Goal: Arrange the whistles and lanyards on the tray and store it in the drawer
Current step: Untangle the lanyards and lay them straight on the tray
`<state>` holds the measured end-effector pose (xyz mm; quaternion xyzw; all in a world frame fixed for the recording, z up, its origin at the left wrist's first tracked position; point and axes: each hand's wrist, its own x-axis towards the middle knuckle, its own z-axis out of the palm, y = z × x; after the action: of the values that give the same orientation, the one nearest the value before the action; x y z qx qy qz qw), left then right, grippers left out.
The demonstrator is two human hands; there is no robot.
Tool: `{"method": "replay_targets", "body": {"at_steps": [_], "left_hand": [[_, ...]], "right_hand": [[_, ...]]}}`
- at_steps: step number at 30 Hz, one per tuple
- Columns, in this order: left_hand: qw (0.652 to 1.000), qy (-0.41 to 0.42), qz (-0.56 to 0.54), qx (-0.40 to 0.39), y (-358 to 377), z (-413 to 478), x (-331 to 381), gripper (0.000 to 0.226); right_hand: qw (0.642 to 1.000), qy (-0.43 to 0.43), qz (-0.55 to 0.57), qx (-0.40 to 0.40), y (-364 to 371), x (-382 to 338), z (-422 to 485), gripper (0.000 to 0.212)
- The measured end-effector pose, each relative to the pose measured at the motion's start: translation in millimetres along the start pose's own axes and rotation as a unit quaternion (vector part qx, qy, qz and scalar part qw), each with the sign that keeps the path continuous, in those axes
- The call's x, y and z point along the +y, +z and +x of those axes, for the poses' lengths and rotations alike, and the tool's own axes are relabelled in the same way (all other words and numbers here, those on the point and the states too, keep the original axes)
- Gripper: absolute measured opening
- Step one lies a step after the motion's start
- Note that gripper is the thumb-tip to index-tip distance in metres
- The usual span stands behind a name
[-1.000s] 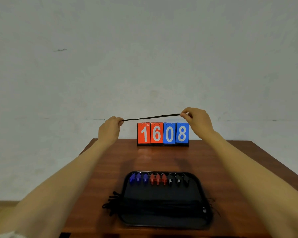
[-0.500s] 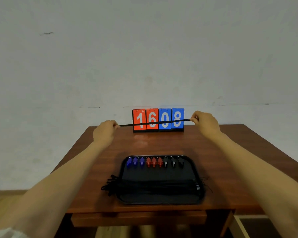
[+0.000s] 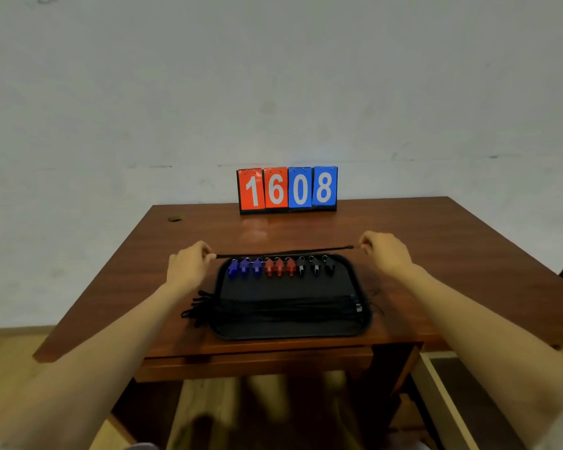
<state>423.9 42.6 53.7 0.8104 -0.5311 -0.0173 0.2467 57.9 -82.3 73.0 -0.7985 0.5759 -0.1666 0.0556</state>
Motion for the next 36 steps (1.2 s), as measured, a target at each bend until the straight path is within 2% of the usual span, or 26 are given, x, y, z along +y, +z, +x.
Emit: {"method": "replay_targets", "body": {"at_steps": [5, 8, 12, 15, 30, 34, 36], "left_hand": [[0.997, -0.03, -0.037, -0.062, 17, -17, -18, 0.016], [0.997, -0.031, -0.029, -0.067, 25, -22, -24, 0.024], [0.996, -0.046, -0.024, -0.074, 32, -30, -28, 0.012], [0.996, -0.053, -0.011, -0.072, 35, -37, -28, 0.012], [0.996, -0.022, -0.002, -0.085, 47, -49, -34, 0.013], [0.995, 0.003, 0.081, -0.061, 49, -52, -34, 0.017], [0.994, 0.008, 0.094, -0.046, 51, -54, -33, 0.018]], "right_hand": [[0.997, 0.04, -0.007, -0.063, 21, 14, -16, 0.015], [0.994, 0.058, 0.012, -0.09, 31, 18, -27, 0.013], [0.991, 0.067, 0.027, -0.114, 42, 23, -39, 0.014], [0.988, 0.072, 0.031, -0.132, 49, 26, -45, 0.013], [0.987, 0.069, 0.003, -0.142, 53, 31, -51, 0.01], [0.989, 0.06, 0.001, -0.134, 53, 33, -53, 0.006], [0.99, 0.054, 0.012, -0.127, 53, 32, -53, 0.016]]}}
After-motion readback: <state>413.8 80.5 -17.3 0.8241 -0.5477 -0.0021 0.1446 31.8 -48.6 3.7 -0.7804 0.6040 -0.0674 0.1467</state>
